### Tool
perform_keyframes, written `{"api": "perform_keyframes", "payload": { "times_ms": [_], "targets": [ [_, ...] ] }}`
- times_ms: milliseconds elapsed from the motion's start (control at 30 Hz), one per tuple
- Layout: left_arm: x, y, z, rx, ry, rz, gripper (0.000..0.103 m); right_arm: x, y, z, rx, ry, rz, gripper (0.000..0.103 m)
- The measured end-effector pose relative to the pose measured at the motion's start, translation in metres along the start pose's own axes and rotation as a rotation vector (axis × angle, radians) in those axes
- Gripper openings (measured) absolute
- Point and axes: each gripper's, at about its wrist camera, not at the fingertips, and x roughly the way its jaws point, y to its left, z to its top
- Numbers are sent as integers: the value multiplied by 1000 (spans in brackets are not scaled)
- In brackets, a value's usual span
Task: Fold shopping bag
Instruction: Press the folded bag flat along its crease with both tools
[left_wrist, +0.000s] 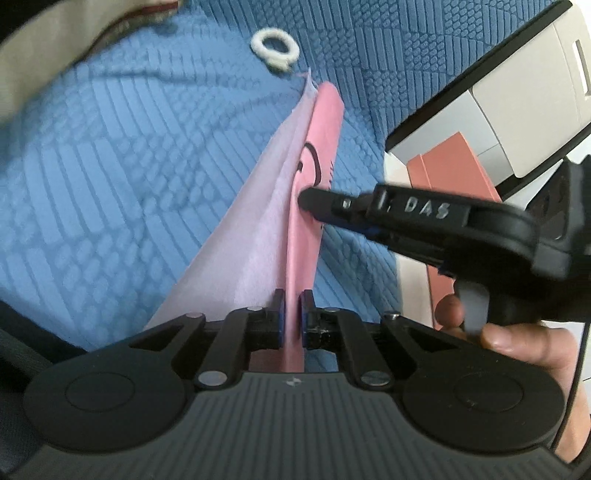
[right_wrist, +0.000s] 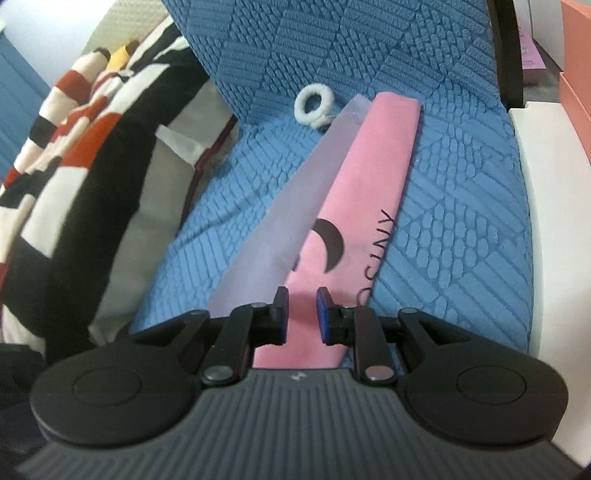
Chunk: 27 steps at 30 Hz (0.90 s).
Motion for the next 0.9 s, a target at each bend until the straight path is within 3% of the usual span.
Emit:
{"api": "perform_keyframes", "payload": {
  "times_ms": [267,400,733,900],
  "targets": [
    [-30,-7,9,96,-109,68,8,7,1,-1,-11,28,-10,20],
    [-37,-16,12,136,-145,47,8,9,2,0,-18,34,-11,19],
    [4,-17,-5,194,-43,124,8,8,2,-1,-7,33,-14,16],
    [5,-10,-4,165,-37,113,8,7,-3,5,17,14,-23,19]
  ]
}}
